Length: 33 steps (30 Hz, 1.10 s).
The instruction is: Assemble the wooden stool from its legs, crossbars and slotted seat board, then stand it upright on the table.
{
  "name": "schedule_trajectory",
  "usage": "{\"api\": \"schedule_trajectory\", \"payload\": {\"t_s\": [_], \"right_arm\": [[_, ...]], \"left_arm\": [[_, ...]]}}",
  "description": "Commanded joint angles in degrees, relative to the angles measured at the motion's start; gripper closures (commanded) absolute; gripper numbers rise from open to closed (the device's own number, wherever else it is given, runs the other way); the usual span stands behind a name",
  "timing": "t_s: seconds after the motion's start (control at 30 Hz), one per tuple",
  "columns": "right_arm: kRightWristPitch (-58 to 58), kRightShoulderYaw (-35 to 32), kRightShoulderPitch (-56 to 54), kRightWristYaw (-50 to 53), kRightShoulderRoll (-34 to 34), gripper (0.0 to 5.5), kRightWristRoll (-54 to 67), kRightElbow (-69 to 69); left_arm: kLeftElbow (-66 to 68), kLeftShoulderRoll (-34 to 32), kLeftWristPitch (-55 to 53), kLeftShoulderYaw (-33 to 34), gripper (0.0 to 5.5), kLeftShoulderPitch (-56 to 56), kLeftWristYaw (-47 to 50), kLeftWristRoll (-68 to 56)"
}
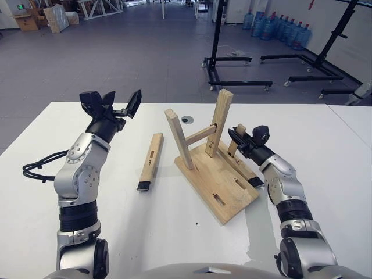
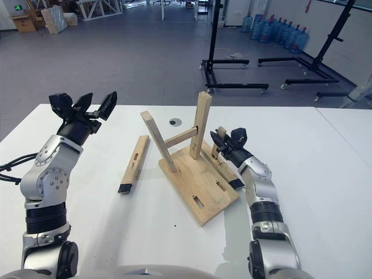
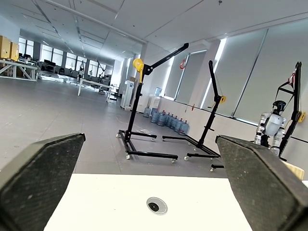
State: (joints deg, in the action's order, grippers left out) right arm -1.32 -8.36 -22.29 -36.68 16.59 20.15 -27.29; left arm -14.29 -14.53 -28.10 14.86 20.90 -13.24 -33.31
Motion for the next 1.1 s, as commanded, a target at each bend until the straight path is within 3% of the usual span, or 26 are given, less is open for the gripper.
{"api": "schedule_trajectory", "payload": {"t_s": [0.03,0.33,0.4,0.53,0.73,0.87,1.1], "right_arm": [[0.8,-0.6,-1.7,1.3,1.1,3.57,-0.8,2.5],[14.0,-3.2,1.0,2.3,3.9,2.09,7.2,22.5],[19.9,-6.4,-0.8,6.1,4.2,2.09,12.5,28.9],[28.1,-12.1,-10.5,24.3,2.4,2.09,15.9,34.4],[37.9,-4.5,-19.5,47.7,-4.5,2.09,3.5,34.7],[40.4,-2.2,-20.7,50.9,-6.0,2.09,-0.6,33.9],[39.2,-4.3,-21.5,50.5,-6.3,2.09,-2.4,31.5]], "left_arm": [[0.0,-0.2,-0.2,-0.4,0.53,-0.6,-0.2,0.2],[-0.7,-0.3,-0.5,-0.4,0.53,-1.1,-0.1,0.0],[-0.8,-0.4,-0.5,-0.4,0.53,-1.1,-0.1,-0.1],[-0.9,-0.3,-0.5,-0.1,0.53,-1.3,0.2,-0.1],[-0.8,0.3,-0.2,-0.8,0.53,-1.2,0.4,0.2],[-0.6,0.4,-0.1,-0.9,0.53,-1.2,0.3,0.3],[-0.6,0.4,-0.1,-0.7,0.53,-1.4,0.4,0.3]]}}
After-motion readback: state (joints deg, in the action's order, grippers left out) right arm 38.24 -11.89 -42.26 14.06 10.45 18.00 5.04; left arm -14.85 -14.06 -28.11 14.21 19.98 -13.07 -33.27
